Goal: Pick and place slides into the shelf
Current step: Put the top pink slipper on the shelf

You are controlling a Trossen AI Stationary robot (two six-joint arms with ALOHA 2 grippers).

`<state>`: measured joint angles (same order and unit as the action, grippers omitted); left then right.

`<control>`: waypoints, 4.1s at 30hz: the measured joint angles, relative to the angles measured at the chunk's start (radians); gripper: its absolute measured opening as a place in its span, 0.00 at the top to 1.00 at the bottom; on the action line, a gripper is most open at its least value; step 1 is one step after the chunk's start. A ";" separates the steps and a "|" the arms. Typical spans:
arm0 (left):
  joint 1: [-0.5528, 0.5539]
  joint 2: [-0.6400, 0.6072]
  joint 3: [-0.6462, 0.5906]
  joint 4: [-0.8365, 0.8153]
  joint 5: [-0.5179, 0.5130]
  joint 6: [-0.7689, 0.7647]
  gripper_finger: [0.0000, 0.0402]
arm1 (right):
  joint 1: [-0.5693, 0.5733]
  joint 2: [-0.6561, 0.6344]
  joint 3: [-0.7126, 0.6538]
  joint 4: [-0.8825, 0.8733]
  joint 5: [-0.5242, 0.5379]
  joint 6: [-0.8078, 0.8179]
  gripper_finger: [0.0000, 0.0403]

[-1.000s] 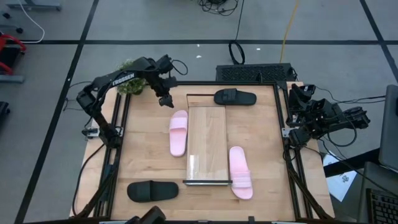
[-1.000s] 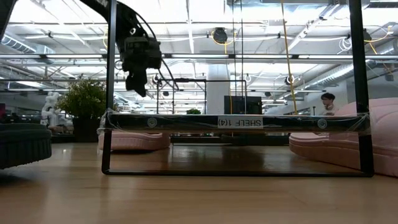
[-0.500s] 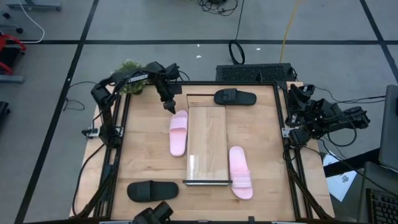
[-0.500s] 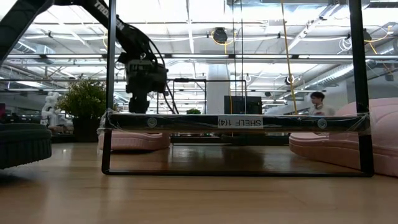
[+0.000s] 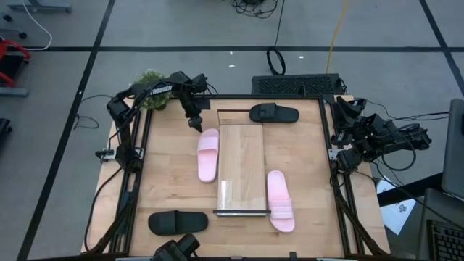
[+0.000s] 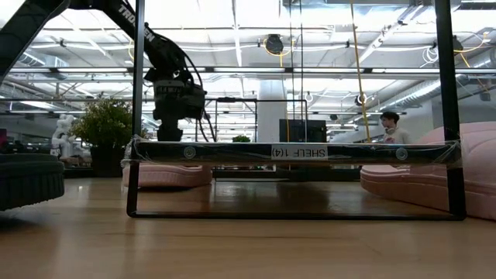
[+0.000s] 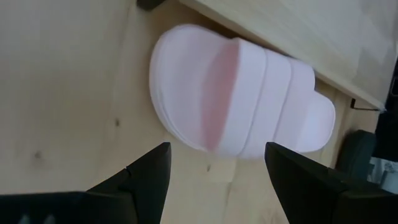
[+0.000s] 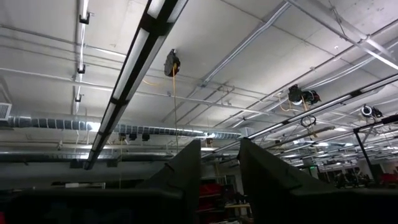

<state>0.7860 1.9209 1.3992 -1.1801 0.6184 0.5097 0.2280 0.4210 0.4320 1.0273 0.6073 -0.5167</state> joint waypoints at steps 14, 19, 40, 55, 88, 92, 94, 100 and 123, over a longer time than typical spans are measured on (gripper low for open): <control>-0.011 0.000 -0.106 0.086 0.043 -0.008 0.36 | 0.000 0.000 0.000 0.000 0.051 -0.001 0.75; -0.031 0.000 -0.106 0.139 0.045 -0.018 0.36 | 0.000 0.000 0.000 0.000 0.051 -0.001 0.75; -0.089 0.000 -0.106 0.198 0.091 -0.004 0.36 | 0.000 0.000 0.000 -0.001 0.051 0.003 0.75; -0.092 0.000 -0.106 0.193 0.096 -0.007 0.36 | 0.000 0.000 0.000 -0.010 0.051 0.006 0.75; -0.099 0.053 -0.105 0.192 0.093 -0.015 0.36 | 0.000 0.000 0.000 -0.017 0.051 0.007 0.75; -0.098 0.075 -0.105 0.192 0.102 -0.025 0.36 | 0.000 0.000 0.000 -0.017 0.051 0.007 0.75; -0.098 0.076 -0.105 0.191 0.114 -0.021 0.36 | 0.000 0.000 0.000 -0.017 0.051 0.007 0.75; -0.094 0.077 -0.105 0.180 0.190 -0.006 0.36 | 0.000 0.000 0.000 -0.017 0.051 0.003 0.75; -0.108 0.077 -0.106 0.132 0.187 0.074 0.37 | 0.000 0.000 0.000 -0.015 0.104 -0.019 0.75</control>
<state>0.6784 1.9981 1.2930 -1.0477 0.8055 0.5838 0.2280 0.4213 0.4320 1.0127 0.7109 -0.5362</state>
